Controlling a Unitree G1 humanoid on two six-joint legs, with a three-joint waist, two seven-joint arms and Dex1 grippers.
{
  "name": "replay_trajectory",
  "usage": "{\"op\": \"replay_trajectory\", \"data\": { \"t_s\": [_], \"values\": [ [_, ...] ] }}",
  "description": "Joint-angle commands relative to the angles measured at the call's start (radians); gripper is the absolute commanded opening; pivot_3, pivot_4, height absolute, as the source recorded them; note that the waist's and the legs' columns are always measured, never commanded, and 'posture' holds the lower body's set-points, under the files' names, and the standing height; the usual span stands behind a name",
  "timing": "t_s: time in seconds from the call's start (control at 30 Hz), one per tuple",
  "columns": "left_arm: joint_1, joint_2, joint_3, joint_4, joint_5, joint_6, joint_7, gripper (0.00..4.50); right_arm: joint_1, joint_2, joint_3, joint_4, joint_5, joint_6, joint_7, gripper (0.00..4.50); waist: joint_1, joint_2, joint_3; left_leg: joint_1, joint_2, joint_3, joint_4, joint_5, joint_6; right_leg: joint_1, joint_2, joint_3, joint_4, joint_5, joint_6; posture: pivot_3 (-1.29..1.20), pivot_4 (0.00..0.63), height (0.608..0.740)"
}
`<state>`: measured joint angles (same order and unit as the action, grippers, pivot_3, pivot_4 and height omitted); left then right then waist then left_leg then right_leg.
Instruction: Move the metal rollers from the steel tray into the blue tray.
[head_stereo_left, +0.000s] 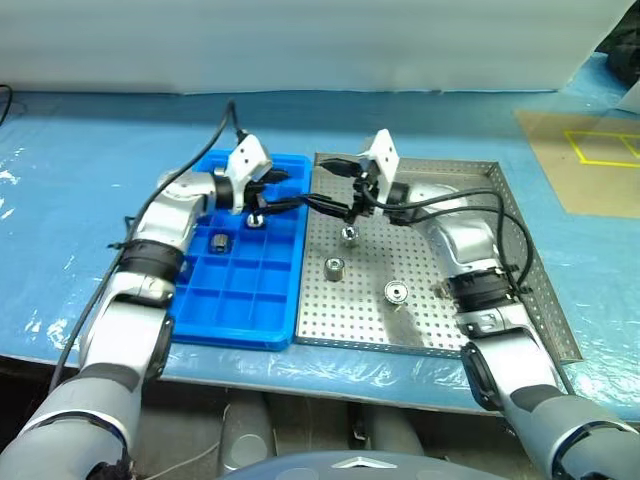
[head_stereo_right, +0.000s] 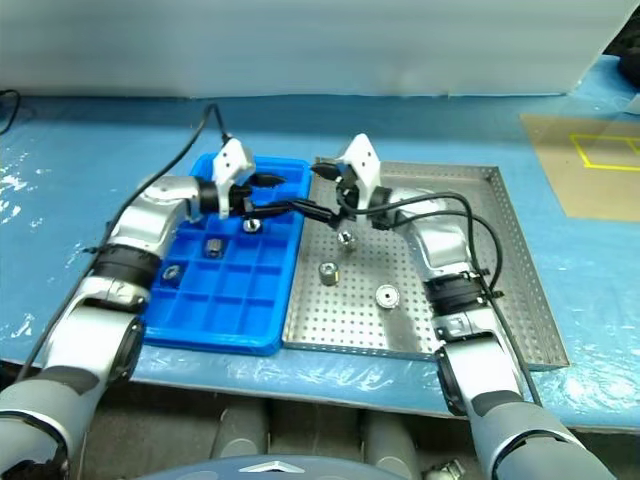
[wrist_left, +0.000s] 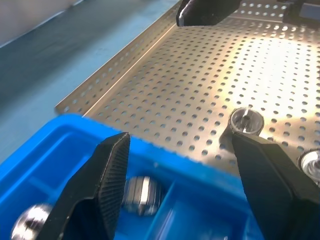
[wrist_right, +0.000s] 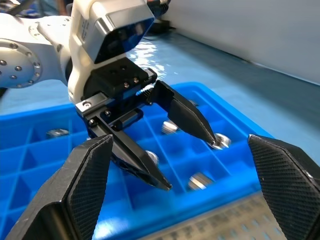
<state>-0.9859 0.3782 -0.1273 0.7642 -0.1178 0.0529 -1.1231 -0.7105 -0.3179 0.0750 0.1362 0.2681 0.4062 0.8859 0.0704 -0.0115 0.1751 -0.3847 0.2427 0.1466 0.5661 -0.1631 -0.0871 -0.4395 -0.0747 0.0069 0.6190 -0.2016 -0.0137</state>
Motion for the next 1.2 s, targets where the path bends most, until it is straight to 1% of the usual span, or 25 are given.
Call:
{"op": "replay_trajectory", "data": {
  "t_s": [0.03, 0.17, 0.27, 0.3, 0.33, 0.37, 0.5, 0.6, 0.77, 0.8, 0.93, 1.07, 1.2],
  "values": [
    [-0.088, -0.056, -0.023, 0.123, 0.033, -0.102, -0.031, 3.39, 0.06, -0.042, -0.061, -0.163, 0.031, 0.055, -0.059, 4.44, -0.009, 0.0, 0.0, 0.001, 0.0, 0.0, 0.0, 0.0, 0.001, 0.0, 0.0, 0.001, -0.001, 0.0, 0.0, -0.38, 0.15, 0.74],
    [-0.157, -0.162, -0.021, 0.213, 0.0, -0.125, -0.182, 3.39, 0.187, -0.093, -0.136, -0.343, 0.057, 0.152, -0.149, 4.44, -0.038, 0.0, 0.0, 0.002, -0.002, 0.002, 0.0, -0.002, 0.004, 0.002, 0.001, 0.011, -0.004, 0.001, 0.002, -0.52, 0.15, 0.74],
    [-0.176, -0.218, -0.048, 0.268, 0.034, -0.172, -0.252, 3.39, 0.273, -0.127, -0.184, -0.461, 0.071, 0.217, -0.209, 4.44, -0.057, 0.0, 0.0, 0.002, -0.003, 0.004, -0.001, -0.003, 0.006, 0.004, 0.001, 0.015, -0.012, 0.003, 0.006, -0.58, 0.15, 0.74],
    [-0.18, -0.239, -0.061, 0.287, 0.048, -0.191, -0.262, 3.39, 0.304, -0.138, -0.207, -0.508, 0.076, 0.241, -0.232, 4.44, -0.093, 0.0, 0.0, 0.003, -0.003, 0.005, 0.0, -0.004, 0.006, 0.004, 0.001, 0.016, -0.012, 0.004, 0.006, -0.67, 0.15, 0.74],
    [-0.183, -0.258, -0.069, 0.304, 0.059, -0.207, -0.271, 3.39, 0.331, -0.148, -0.23, -0.553, 0.084, 0.267, -0.253, 4.44, -0.108, 0.0, 0.0, 0.005, -0.004, 0.011, 0.0, -0.005, 0.009, 0.005, 0.001, 0.022, -0.013, 0.004, 0.006, -0.7, 0.15, 0.74],
    [-0.187, -0.274, -0.075, 0.32, 0.067, -0.217, -0.283, 3.39, 0.356, -0.157, -0.253, -0.597, 0.096, 0.292, -0.27, 4.44, -0.114, 0.0, 0.0, 0.008, -0.004, 0.013, 0.0, -0.006, 0.01, 0.006, 0.001, 0.023, -0.013, 0.004, 0.007, -0.73, 0.15, 0.74],
    [-0.191, -0.324, -0.097, 0.37, 0.105, -0.264, -0.313, 3.39, 0.458, -0.18, -0.344, -0.746, 0.148, 0.381, -0.333, 4.44, -0.142, 0.0, 0.0, 0.009, -0.004, 0.015, 0.002, -0.008, 0.014, 0.007, 0.001, 0.025, -0.015, 0.004, 0.007, -0.81, 0.15, 0.74],
    [-0.179, -0.35, -0.122, 0.409, 0.152, -0.313, -0.303, 3.39, 0.564, -0.18, -0.391, -0.84, 0.162, 0.428, -0.381, 4.44, -0.169, 0.001, -0.001, 0.008, -0.004, 0.016, 0.007, -0.014, 0.023, 0.009, 0.001, 0.025, -0.017, 0.004, 0.007, -0.84, 0.15, 0.74],
    [-0.153, -0.365, -0.132, 0.432, 0.183, -0.342, -0.337, 3.39, 0.657, -0.164, -0.435, -0.94, 0.205, 0.476, -0.444, 4.44, -0.231, 0.002, -0.001, 0.006, -0.006, 0.019, 0.009, -0.017, 0.029, 0.01, 0.0, 0.023, -0.025, 0.006, 0.01, -0.89, 0.15, 0.74],
    [-0.149, -0.363, -0.137, 0.436, 0.194, -0.352, -0.336, 3.39, 0.667, -0.163, -0.437, -0.952, 0.21, 0.483, -0.454, 4.44, -0.248, 0.002, -0.001, 0.004, -0.005, 0.019, 0.009, -0.018, 0.03, 0.01, 0.0, 0.023, -0.03, 0.008, 0.013, -0.89, 0.15, 0.74],
    [-0.135, -0.353, -0.155, 0.448, 0.234, -0.394, -0.308, 3.39, 0.696, -0.161, -0.442, -0.986, 0.237, 0.503, -0.483, 4.44, -0.299, 0.002, -0.002, 0.002, -0.007, 0.019, 0.011, -0.02, 0.034, 0.011, -0.001, 0.022, -0.034, 0.009, 0.014, -0.89, 0.15, 0.74],
    [-0.12, -0.339, -0.155, 0.448, 0.257, -0.421, -0.281, 3.39, 0.705, -0.168, -0.434, -0.994, 0.256, 0.513, -0.503, 4.44, -0.334, 0.002, -0.001, 0.001, -0.007, 0.019, 0.011, -0.021, 0.035, 0.012, -0.001, 0.022, -0.036, 0.009, 0.014, -0.88, 0.15, 0.74],
    [-0.112, -0.297, -0.147, 0.431, 0.264, -0.436, -0.281, 3.39, 0.697, -0.178, -0.419, -0.98, 0.269, 0.515, -0.508, 4.44, -0.357, 0.002, -0.001, 0.001, -0.007, 0.019, 0.012, -0.021, 0.035, 0.012, -0.001, 0.022, -0.036, 0.009, 0.014, -0.85, 0.15, 0.74]
  ]
}}
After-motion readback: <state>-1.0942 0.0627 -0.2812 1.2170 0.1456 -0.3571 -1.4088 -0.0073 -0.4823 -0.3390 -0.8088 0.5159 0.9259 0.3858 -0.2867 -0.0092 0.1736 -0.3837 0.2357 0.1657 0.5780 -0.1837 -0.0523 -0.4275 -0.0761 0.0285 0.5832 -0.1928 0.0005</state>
